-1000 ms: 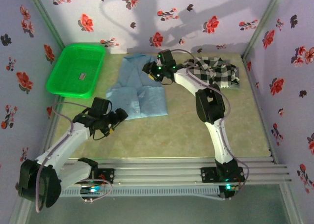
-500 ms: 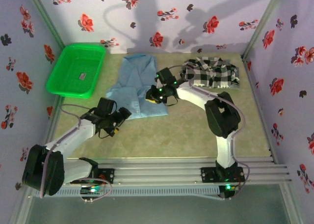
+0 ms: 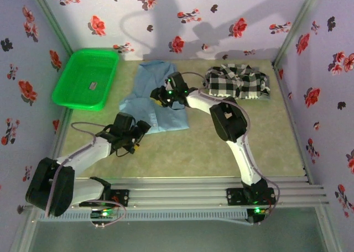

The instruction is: Fold and stack the long sleeve shirts

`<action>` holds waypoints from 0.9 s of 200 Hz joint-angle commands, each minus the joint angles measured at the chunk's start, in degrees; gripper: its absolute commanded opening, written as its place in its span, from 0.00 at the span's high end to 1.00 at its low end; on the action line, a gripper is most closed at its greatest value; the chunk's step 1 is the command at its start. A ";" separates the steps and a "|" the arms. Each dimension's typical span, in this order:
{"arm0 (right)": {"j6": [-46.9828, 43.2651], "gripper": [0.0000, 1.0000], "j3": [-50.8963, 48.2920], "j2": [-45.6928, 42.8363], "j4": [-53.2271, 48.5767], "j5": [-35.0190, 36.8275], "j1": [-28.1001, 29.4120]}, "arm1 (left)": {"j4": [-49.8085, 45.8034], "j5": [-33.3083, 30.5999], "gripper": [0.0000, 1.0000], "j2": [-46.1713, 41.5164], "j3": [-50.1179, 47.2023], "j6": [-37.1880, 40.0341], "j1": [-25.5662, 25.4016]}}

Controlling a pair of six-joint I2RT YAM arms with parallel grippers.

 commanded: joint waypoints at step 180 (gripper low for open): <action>-27.89 0.72 -20.90 -15.19 -32.88 25.07 6.88 | 1.94 -7.04 0.36 24.82 17.31 3.41 0.38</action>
